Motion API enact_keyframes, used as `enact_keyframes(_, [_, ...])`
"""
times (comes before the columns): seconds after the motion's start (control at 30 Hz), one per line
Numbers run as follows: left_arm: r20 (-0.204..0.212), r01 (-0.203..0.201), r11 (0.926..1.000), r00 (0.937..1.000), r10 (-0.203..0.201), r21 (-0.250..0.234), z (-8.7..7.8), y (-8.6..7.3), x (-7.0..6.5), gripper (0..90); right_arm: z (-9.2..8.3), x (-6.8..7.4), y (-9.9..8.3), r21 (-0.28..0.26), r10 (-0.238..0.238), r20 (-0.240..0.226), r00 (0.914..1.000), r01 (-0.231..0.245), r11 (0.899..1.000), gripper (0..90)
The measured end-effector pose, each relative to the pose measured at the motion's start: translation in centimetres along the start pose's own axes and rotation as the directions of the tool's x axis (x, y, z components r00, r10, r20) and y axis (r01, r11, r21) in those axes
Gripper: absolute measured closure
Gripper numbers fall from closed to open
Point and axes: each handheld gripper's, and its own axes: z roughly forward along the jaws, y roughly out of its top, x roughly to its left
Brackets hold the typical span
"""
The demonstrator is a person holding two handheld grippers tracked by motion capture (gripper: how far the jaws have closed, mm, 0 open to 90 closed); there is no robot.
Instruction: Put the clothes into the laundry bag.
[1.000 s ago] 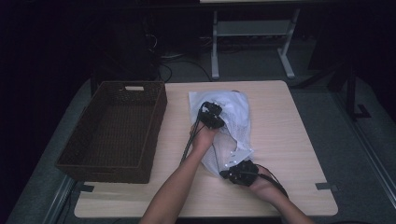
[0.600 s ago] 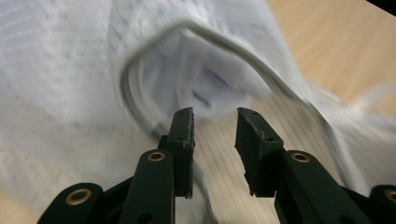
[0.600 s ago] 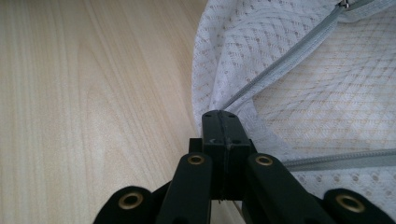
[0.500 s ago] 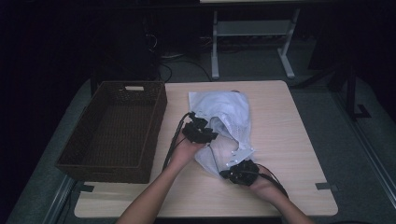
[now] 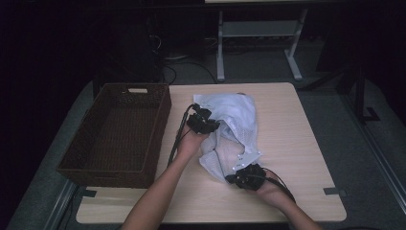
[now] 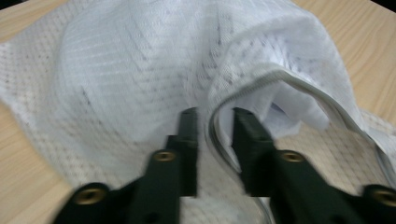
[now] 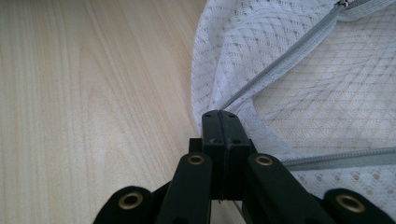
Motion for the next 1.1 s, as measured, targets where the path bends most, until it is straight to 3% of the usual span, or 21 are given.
enact_keyframes(0.07, [0.005, -0.012, 0.9999, 0.9999, 0.012, -0.012, -0.4, 0.0, -0.3, 86.5, 0.0, 0.0, 0.0, -0.001, 0.0, 0.0, 1.0, 0.0, 1.0, 90.0])
enact_keyframes(0.23, [-0.003, -0.116, 0.9911, 0.9932, 0.116, -0.065, -4.2, -0.9, -2.4, 88.4, 0.0, -0.1, -0.1, -0.01, 0.016, -0.009, 0.9998, -0.016, 1.0, 90.0])
enact_keyframes(0.33, [0.018, -0.189, 0.9812, 0.9816, 0.19, -0.039, -5.7, -2.6, -3.7, 88.3, 0.0, 0.0, -0.1, -0.011, 0.017, -0.001, 0.9999, -0.017, 1.0, 90.0])
enact_keyframes(0.47, [0.076, -0.277, 0.958, 0.9593, 0.272, 0.073, -5.0, -5.1, -4.4, 88.2, 0.1, 0.1, -0.1, -0.012, 0.013, 0.013, 0.9998, -0.013, 1.0, 90.0])
enact_keyframes(0.57, [0.117, -0.298, 0.9448, 0.9519, 0.283, 0.136, -3.8, -6.5, -4.5, 88.0, 0.1, 0.1, 0.0, -0.011, 0.018, 0.013, 0.9998, -0.018, 1.0, 90.0])
enact_keyframes(0.67, [0.138, -0.287, 0.9459, 0.9537, 0.267, 0.151, -3.4, -7.1, -4.2, 87.9, -0.3, -0.3, 0.1, -0.002, 0.033, -0.015, 0.9993, -0.033, 0.999, 90.0])
enact_keyframes(0.73, [0.144, -0.279, 0.9493, 0.9552, 0.259, 0.145, -3.4, -7.2, -4.1, 87.9, -1.2, -0.5, 0.4, -0.039, 0.034, -0.035, 0.9988, -0.036, 0.999, 84.3])
enact_keyframes(0.77, [0.15, -0.284, 0.9481, 0.953, 0.263, 0.143, -3.5, -7.2, -4.0, 87.9, -2.0, -0.7, 0.6, -0.069, 0.04, -0.035, 0.9986, -0.042, 0.997, 80.4])
enact_keyframes(0.83, [0.154, -0.289, 0.9468, 0.9514, 0.267, 0.142, -3.7, -7.2, -4.0, 87.8, -3.8, -1.2, 1.3, -0.148, 0.05, -0.01, 0.9987, -0.051, 0.988, 76.8])
enact_keyframes(0.9, [0.158, -0.287, 0.9477, 0.9512, 0.265, 0.139, -3.8, -7.3, -3.9, 87.6, -5.1, -2.0, 1.9, -0.206, 0.069, 0.045, 0.9966, -0.058, 0.977, 73.5])
enact_keyframes(1.0, [0.169, -0.291, 0.9465, 0.9488, 0.267, 0.14, -3.9, -7.4, -3.9, 87.6, -5.8, -3.7, 2.4, -0.248, 0.112, 0.115, 0.9869, -0.081, 0.965, 76.5])
enact_keyframes(1.03, [0.173, -0.289, 0.9472, 0.9486, 0.265, 0.138, -3.9, -7.5, -4.0, 87.6, -5.6, -4.3, 2.5, -0.244, 0.125, 0.129, 0.9837, -0.09, 0.966, 79.8])
enact_keyframes(1.1, [0.176, -0.292, 0.9457, 0.9477, 0.267, 0.142, -3.9, -7.6, -3.9, 87.4, -4.6, -5.2, 2.4, -0.185, 0.114, 0.174, 0.9782, -0.081, 0.979, 86.0])
